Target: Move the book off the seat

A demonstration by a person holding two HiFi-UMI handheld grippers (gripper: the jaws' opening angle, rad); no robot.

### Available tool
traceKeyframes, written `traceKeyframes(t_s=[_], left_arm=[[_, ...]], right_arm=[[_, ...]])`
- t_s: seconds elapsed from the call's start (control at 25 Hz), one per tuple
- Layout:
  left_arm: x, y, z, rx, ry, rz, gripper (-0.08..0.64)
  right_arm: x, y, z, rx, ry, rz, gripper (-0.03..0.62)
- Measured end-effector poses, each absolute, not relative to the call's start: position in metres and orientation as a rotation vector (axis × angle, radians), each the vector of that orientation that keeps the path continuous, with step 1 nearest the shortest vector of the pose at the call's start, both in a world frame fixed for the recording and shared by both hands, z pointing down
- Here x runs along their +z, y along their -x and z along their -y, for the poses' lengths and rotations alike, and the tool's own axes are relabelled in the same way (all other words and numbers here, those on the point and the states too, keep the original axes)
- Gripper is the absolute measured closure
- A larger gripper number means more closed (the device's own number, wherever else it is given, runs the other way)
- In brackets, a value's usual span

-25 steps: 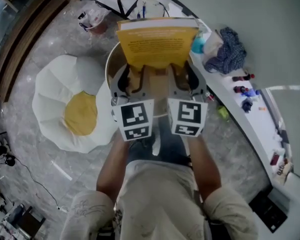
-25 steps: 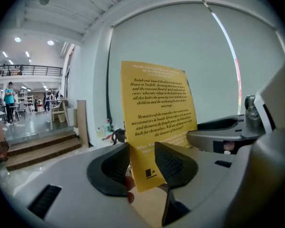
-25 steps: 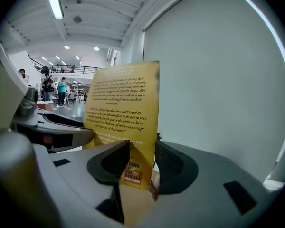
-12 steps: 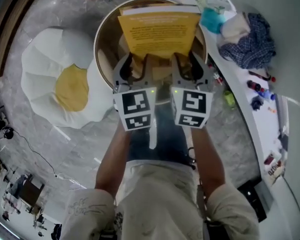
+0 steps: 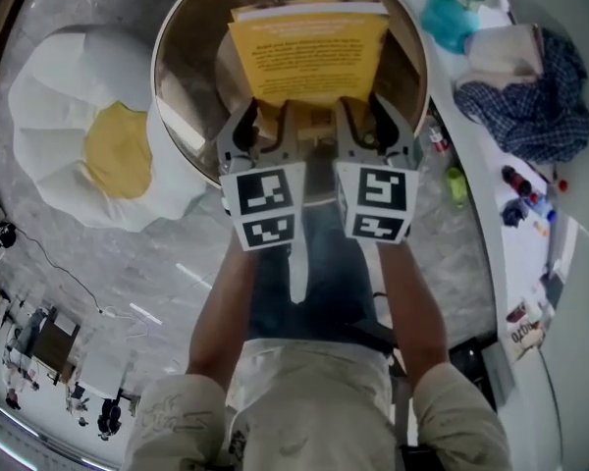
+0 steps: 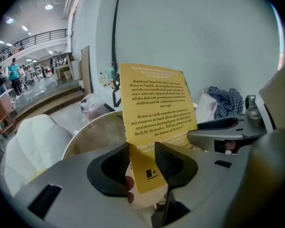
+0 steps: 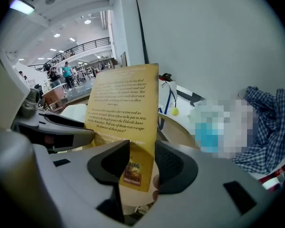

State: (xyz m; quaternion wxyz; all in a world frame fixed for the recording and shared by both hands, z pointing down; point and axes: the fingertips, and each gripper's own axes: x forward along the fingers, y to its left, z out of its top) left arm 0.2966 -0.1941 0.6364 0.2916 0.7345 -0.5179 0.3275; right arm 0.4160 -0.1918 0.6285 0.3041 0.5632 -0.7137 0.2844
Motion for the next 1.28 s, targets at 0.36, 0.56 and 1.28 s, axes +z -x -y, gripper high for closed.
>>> traceKeyframes(t_s=[0.36, 0.56, 1.28], left_arm=[[0.711, -0.298, 0.195, 0.899, -1.843, 1.339, 0.388], [0.73, -0.303, 0.201, 0.908, -1.839, 1.332, 0.388], [0.775, -0.303, 0.221, 0.915, -1.771, 1.282, 0.387]], right_arm=[[0.7, -0.418, 0.196, 0.76, -1.367, 1.876, 0.42], [0.721, -0.422, 0.201, 0.786, -1.364, 1.864, 0.42], [0.766, -0.423, 0.223, 0.847, -1.323, 1.843, 0.42]])
